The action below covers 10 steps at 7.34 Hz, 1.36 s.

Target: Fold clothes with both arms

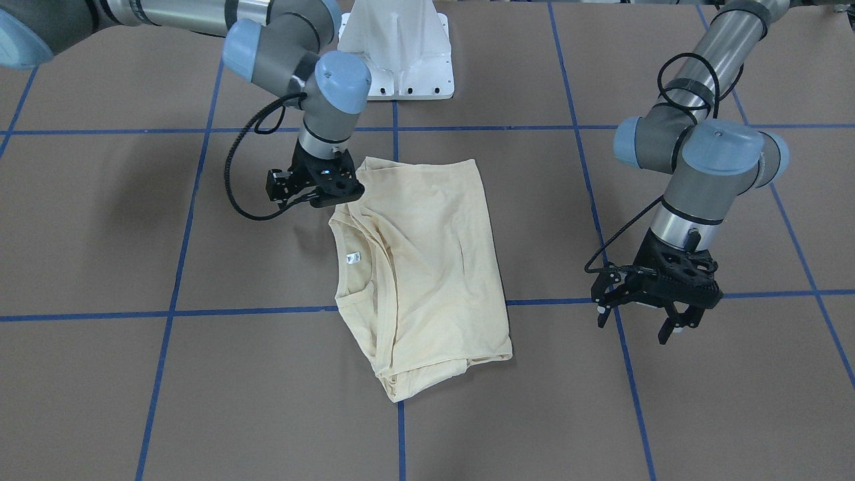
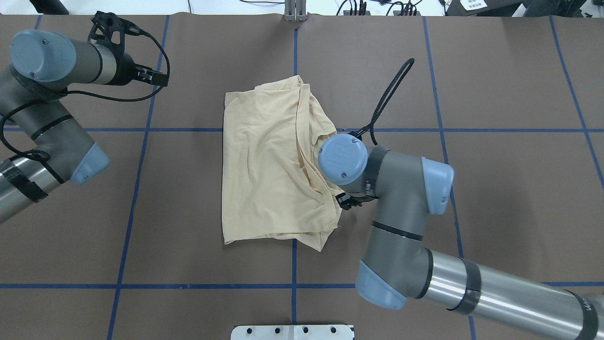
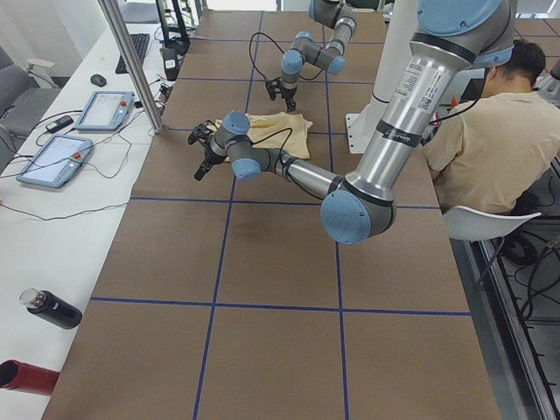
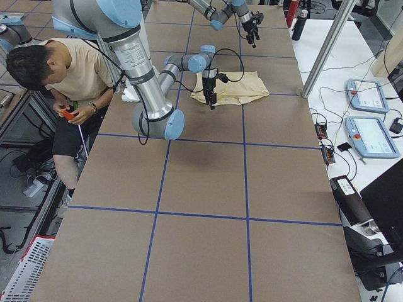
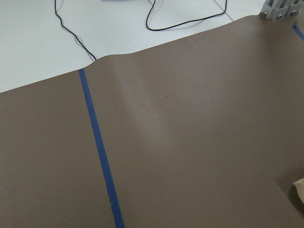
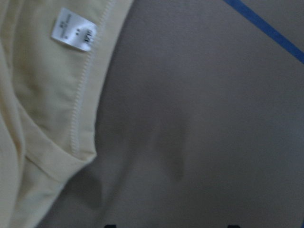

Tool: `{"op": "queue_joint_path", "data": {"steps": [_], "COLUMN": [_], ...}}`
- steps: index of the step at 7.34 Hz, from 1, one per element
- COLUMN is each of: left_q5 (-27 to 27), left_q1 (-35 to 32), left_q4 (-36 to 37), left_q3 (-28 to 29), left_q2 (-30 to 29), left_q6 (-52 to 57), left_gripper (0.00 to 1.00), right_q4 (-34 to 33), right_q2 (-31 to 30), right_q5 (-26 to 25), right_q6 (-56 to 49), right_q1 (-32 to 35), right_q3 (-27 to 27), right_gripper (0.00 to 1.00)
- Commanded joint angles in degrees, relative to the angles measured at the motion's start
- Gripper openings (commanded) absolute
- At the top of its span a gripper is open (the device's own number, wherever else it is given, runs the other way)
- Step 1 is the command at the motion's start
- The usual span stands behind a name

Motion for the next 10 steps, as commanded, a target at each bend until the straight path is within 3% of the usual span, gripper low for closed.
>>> {"op": "queue_joint_path", "data": {"steps": [1,3,5,6,8,10], "left_q5": [0.0,0.0,0.0,-0.1,0.0,0.0], "left_q1": [0.0,0.0,0.0,0.0,0.0,0.2], "left_q4": [-0.1,-0.2,-0.2,-0.2,-0.2,-0.2], "left_q3": [0.0,-0.3,-0.3,-0.3,-0.3,-0.3], "left_q2": [0.3,0.7,0.7,0.7,0.7,0.6], "left_q6": [0.0,0.0,0.0,0.0,0.0,0.0], "left_gripper": [1.00,1.00,1.00,1.00,1.00,1.00], "right_q4": [0.3,3.3,15.4,16.9,17.1,17.1], "right_q2": [-2.0,6.3,15.3,19.0,19.8,19.9], "right_q5": [0.1,0.1,0.2,0.2,0.5,0.8], "right_q6": [-0.3,3.4,9.1,9.0,8.6,8.0], "right_q1": [0.5,0.9,1.5,2.5,2.8,2.8], "right_q3": [5.9,1.1,-15.8,-22.8,-26.1,-27.3], "right_gripper": [0.86,0.93,0.97,0.97,0.90,0.76]}}
